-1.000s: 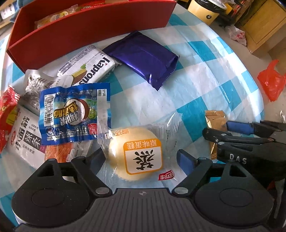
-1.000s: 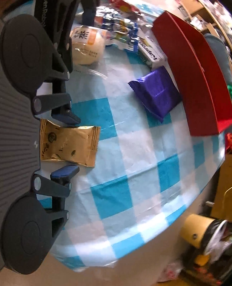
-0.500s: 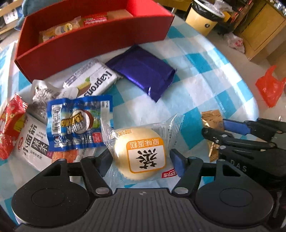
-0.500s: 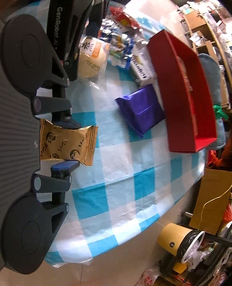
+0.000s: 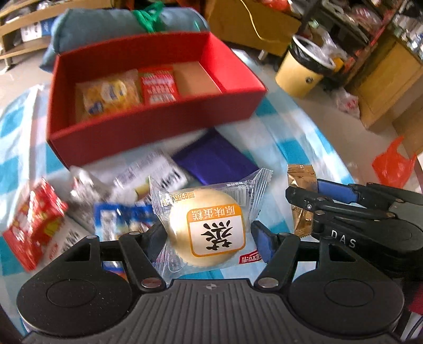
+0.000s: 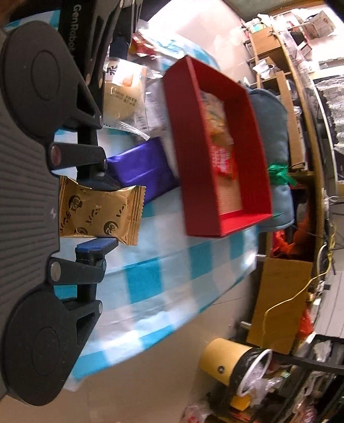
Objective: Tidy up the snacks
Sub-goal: 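Carry the gold sachet with the right tool while the left carries the bun over the red box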
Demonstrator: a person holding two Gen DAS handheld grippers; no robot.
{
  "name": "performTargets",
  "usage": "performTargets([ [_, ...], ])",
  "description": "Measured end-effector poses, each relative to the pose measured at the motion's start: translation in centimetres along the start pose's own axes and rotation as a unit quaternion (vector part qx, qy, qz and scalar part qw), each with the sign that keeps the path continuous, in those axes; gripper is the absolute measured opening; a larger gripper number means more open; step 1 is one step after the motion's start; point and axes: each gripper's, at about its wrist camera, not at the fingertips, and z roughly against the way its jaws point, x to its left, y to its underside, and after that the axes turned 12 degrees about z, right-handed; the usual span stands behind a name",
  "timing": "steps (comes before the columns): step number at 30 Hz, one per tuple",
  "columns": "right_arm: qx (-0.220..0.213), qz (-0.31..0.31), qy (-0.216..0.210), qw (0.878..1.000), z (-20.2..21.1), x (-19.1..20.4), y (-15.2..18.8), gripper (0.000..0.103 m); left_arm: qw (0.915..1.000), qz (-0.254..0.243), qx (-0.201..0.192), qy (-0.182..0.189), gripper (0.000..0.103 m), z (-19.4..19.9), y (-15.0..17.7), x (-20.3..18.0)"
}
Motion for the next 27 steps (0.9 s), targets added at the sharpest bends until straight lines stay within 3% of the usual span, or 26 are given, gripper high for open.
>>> performTargets([
  [15,-0.063,0.027,-0.015,0.998,-3.4,0.0,-10.2,0.034,0.9947,0.053,-0.081,-0.034,0.074,0.6,-8.8,1.6],
  [27,-0.054,0.044,-0.022,0.997,-8.7,0.5,-14.1,0.034,0.9906,0.080,-0.088,-0.068,0.074,-2.6,-12.9,3.6],
])
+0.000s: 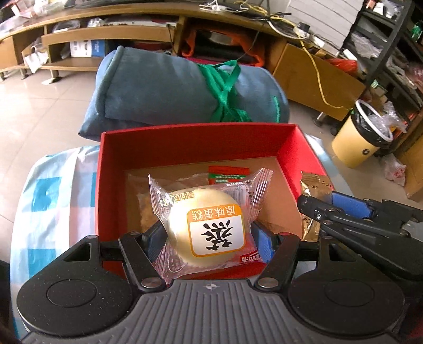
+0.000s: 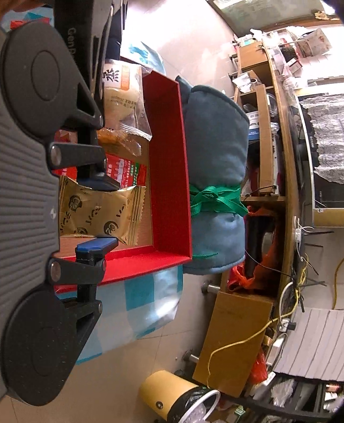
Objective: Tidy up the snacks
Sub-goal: 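Carry the gold sachet with the right tool while the left carries the bun over the red box, then open both tools to drop the gold sachet and bun into the red box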
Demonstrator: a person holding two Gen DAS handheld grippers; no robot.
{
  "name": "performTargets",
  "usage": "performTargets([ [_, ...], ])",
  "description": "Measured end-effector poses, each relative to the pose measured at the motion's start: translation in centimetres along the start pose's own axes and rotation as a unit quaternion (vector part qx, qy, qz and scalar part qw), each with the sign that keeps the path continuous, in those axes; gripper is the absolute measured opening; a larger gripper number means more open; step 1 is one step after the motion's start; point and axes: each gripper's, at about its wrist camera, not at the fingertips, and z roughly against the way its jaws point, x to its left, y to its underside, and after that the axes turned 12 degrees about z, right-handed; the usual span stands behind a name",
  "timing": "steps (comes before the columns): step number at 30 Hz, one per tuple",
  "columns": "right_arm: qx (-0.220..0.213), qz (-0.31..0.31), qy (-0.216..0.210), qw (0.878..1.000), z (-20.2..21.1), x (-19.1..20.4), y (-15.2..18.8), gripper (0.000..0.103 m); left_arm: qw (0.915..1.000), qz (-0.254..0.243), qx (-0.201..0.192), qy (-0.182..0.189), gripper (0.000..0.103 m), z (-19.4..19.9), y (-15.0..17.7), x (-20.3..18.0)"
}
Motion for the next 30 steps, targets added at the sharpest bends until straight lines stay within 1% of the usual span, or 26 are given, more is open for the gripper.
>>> performTargets([
  [9,0.031,0.017,0.002,0.999,-3.9,0.5,0.1,0.034,0.9994,-0.005,0.017,-0.030,0.074,-2.7,-0.2,0.5],
  [14,0.044,0.021,0.004,0.999,-5.0,0.6,0.3,0.034,0.9991,-0.008,0.012,-0.039,0.075,-3.0,-0.3,0.5],
  [18,0.052,0.026,0.005,0.998,-5.5,0.7,0.6,0.034,0.9988,-0.014,0.009,-0.045,0.075,-3.2,0.0,0.3],
  [26,0.059,0.025,0.008,0.998,-5.8,0.6,0.8,0.034,0.9987,-0.017,0.010,-0.047,0.078,-3.4,-0.1,0.4],
  [30,0.056,0.024,0.010,0.998,-5.9,0.4,0.8,0.034,0.9987,-0.019,0.008,-0.047,0.079,-3.4,-0.1,0.3],
])
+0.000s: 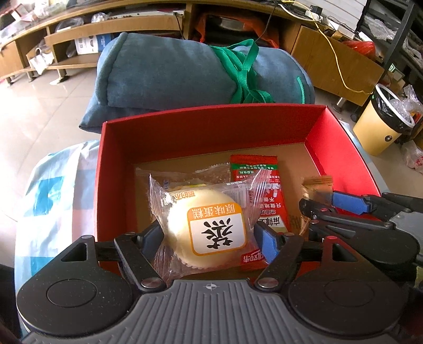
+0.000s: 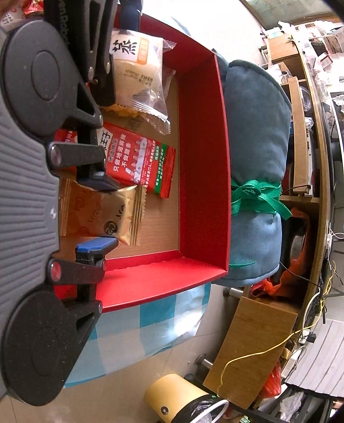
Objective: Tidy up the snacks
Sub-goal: 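Open both tools to drop the gold sachet and bun into the red box, then move the left tool to the red chip bag while the right approaches the blue sausage pack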
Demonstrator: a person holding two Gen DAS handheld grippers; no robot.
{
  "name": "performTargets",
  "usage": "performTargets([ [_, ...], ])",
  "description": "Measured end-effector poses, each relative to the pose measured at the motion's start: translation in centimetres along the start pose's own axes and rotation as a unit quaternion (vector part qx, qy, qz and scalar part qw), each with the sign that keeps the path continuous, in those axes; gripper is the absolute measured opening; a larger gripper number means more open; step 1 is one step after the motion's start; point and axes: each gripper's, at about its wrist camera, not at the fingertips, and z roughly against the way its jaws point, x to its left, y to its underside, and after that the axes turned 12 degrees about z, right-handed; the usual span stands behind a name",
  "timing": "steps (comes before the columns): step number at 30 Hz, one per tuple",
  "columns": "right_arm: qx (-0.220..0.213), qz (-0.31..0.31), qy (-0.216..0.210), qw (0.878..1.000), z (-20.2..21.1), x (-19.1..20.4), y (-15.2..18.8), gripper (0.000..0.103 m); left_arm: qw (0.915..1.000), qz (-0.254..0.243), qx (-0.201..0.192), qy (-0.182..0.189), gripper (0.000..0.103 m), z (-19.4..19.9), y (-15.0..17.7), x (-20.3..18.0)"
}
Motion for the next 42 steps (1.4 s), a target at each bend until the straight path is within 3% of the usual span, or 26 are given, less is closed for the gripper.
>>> performTargets([
  [25,-0.037,-0.012,-0.009,0.999,3.4,0.2,-0.3,0.035,0.9991,-0.002,-0.042,0.009,0.087,3.2,-0.5,0.4],
  [42,-0.046,0.048,-0.055,0.996,8.0,5.1,1.8,0.040,0.9992,0.005,-0.034,0.020,0.087,7.6,2.3,7.4],
])
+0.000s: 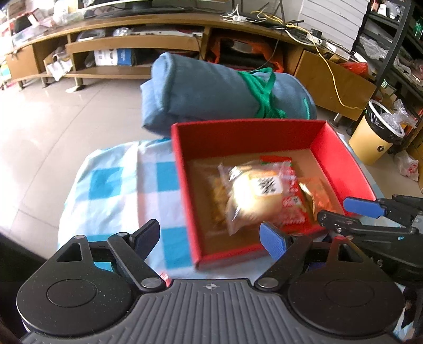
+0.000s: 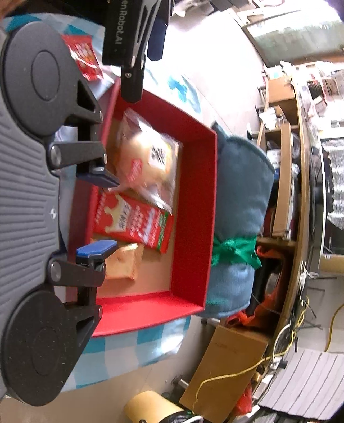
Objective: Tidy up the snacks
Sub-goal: 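Move the left tool to the red chip bag while the right approaches the blue sausage pack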
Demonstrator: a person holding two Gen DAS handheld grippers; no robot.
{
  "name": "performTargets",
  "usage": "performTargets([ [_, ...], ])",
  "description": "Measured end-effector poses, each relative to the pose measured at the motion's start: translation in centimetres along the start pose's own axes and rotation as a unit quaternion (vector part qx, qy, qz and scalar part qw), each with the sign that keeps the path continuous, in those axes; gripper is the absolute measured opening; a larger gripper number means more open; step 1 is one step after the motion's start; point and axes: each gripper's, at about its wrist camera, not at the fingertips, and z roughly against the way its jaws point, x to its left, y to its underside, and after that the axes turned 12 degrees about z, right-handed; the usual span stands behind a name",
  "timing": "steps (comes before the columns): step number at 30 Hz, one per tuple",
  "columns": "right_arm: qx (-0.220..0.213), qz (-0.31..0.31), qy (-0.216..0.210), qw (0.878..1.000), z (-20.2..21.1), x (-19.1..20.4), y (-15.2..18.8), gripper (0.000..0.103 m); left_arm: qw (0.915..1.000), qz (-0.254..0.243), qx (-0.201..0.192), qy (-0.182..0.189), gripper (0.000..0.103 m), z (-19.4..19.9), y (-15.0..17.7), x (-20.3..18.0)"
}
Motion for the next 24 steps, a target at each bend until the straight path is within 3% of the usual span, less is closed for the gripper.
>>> performTargets([
  [12,0.026,0.029,-0.048,0.998,0.4,4.2,1.7,0.040,0.9969,-0.042,0.064,0.019,0.088,-0.5,3.2,4.3],
  [18,0.043,0.038,-0.067,0.996,-0.3,5.6,2.1,0.040,0.9910,-0.059,0.107,0.054,0.088,-2.4,3.7,5.7],
  [24,0.052,0.045,-0.072,0.995,-0.8,6.0,2.1,0.040,0.9865,-0.076,0.140,0.037,0.088,-5.2,4.1,6.5],
])
